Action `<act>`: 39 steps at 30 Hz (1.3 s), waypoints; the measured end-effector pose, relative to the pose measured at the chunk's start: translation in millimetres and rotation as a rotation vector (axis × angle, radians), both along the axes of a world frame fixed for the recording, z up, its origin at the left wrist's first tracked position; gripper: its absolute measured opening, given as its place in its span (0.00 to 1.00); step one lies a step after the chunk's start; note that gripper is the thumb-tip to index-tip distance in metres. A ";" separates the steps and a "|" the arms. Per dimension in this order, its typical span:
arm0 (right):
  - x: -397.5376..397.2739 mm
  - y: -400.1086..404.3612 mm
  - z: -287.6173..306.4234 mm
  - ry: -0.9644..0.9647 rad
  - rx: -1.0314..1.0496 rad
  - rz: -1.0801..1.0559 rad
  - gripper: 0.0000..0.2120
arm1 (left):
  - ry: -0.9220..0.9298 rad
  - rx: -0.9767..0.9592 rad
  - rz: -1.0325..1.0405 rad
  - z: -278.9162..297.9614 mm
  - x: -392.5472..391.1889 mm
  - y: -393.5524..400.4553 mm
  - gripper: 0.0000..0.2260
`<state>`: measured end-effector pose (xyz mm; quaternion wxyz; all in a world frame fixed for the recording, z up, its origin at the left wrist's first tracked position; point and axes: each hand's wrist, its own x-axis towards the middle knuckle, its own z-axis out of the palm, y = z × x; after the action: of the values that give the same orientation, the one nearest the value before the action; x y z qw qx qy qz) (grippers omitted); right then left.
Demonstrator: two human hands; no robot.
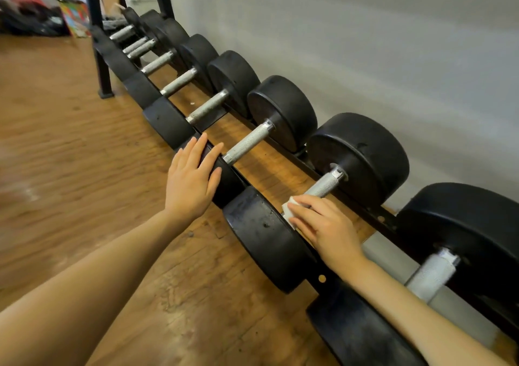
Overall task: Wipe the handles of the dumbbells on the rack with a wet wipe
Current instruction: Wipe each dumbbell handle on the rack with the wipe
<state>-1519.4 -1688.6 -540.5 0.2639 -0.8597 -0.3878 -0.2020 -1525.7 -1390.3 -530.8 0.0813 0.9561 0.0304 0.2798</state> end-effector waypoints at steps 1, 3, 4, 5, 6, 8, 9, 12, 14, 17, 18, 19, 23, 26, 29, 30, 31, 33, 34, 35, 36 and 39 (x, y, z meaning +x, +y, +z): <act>0.2 -1.0 1.1 -0.009 -0.011 -0.006 0.15 | 0.012 0.008 0.006 0.5 -0.7 -0.4 0.24; 2.5 -5.5 5.3 -0.034 -0.004 -0.064 0.15 | 0.029 0.018 0.020 1.1 -2.0 -1.5 0.24; 2.7 -7.8 7.7 -0.046 0.009 -0.096 0.16 | 0.034 0.018 0.026 1.2 -2.2 -2.4 0.24; 2.4 -9.2 7.7 -0.051 0.015 -0.111 0.16 | 0.038 0.013 0.033 1.0 -2.4 -3.5 0.24; 1.2 -9.5 6.4 -0.051 0.005 -0.096 0.18 | 0.037 0.006 0.040 0.6 -2.6 -4.9 0.24; -2.1 -7.3 2.8 -0.030 -0.068 0.002 0.23 | 0.025 -0.009 0.050 0.3 -3.3 -7.8 0.25; -3.4 -6.3 1.4 -0.027 -0.127 0.051 0.26 | 0.018 -0.018 0.052 0.5 -3.8 -9.1 0.25; -0.2 -8.7 4.3 0.004 -0.170 0.037 0.27 | 0.003 -0.043 0.056 1.5 -4.2 -12.1 0.25; 2.3 -10.0 6.4 0.069 -0.087 -0.018 0.22 | -0.005 -0.051 0.059 2.2 -4.1 -13.6 0.25; 2.8 -6.4 4.2 0.147 -0.039 0.051 0.18 | -0.027 -0.050 0.060 1.5 -3.1 -13.7 0.25; 3.2 -5.1 3.4 0.167 -0.047 0.071 0.17 | -0.032 -0.049 0.060 1.0 -3.0 -13.6 0.25; 4.1 -4.7 3.6 0.177 -0.059 0.076 0.17 | -0.036 -0.049 0.061 0.5 -3.1 -13.5 0.25; 11.1 -5.3 7.1 0.154 -0.104 0.044 0.18 | -0.049 -0.048 0.066 -1.2 -2.0 -13.8 0.24; 9.8 -2.1 7.3 0.156 -0.201 0.127 0.17 | -0.070 -0.045 0.073 -2.3 -0.8 -14.2 0.24; 11.3 -3.5 9.5 0.076 -0.261 0.095 0.17 | -0.087 -0.048 0.079 -3.6 -0.1 -14.4 0.23; 11.3 -3.6 11.3 0.049 -0.267 0.086 0.18 | -0.091 -0.048 0.079 -4.2 0.4 -14.4 0.23; 10.5 -3.3 12.8 0.032 -0.278 0.090 0.19 | -0.098 -0.047 0.081 -4.5 0.6 -14.5 0.23; 8.5 -2.6 12.6 -0.002 -0.311 0.116 0.20 | -0.111 -0.046 0.081 -5.3 1.2 -14.2 0.23; 8.2 -3.2 12.8 -0.016 -0.327 0.116 0.18 | -0.116 -0.048 0.080 -5.6 1.4 -14.2 0.23; 9.2 -4.7 13.3 -0.025 -0.335 0.101 0.17 | -0.121 -0.051 0.079 -5.9 1.6 -14.3 0.23; 10.9 -6.4 14.1 -0.031 -0.327 0.075 0.17 | -0.124 -0.052 0.079 -6.0 1.9 -14.3 0.23; 12.2 -8.8 16.4 0.006 -0.309 0.053 0.20 | -0.126 -0.049 0.077 -6.0 3.1 -14.0 0.23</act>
<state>-1507.2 -1697.5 -524.0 0.1348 -0.8802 -0.4361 -0.1301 -1522.6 -1404.3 -536.8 0.0956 0.9324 0.0691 0.3416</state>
